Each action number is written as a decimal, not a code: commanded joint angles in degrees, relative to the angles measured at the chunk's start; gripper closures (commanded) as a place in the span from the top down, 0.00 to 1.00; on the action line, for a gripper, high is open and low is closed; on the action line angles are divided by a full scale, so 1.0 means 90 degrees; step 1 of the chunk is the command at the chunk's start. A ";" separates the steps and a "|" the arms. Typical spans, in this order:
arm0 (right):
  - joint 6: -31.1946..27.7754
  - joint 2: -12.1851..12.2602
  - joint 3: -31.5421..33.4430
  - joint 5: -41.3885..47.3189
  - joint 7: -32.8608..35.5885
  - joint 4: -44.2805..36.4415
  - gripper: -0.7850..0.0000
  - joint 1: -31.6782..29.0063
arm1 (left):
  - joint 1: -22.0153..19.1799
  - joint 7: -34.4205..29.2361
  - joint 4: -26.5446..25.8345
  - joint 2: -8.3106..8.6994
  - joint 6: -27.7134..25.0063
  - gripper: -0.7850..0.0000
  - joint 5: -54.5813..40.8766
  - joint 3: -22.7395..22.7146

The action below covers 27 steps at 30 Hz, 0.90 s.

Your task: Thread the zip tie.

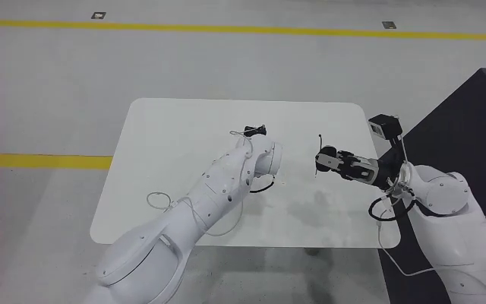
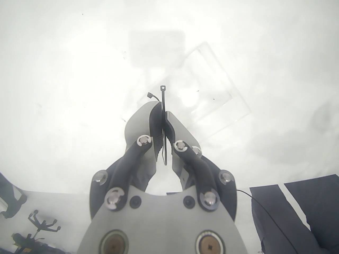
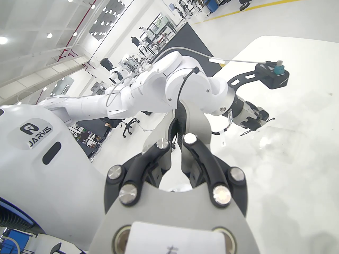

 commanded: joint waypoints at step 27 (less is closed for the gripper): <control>0.0000 0.0000 0.0000 0.0000 0.0000 0.0000 0.00 0.0000 | 0.0608 0.0164 -0.0902 0.0101 0.0164 0.20 0.1069 -0.0929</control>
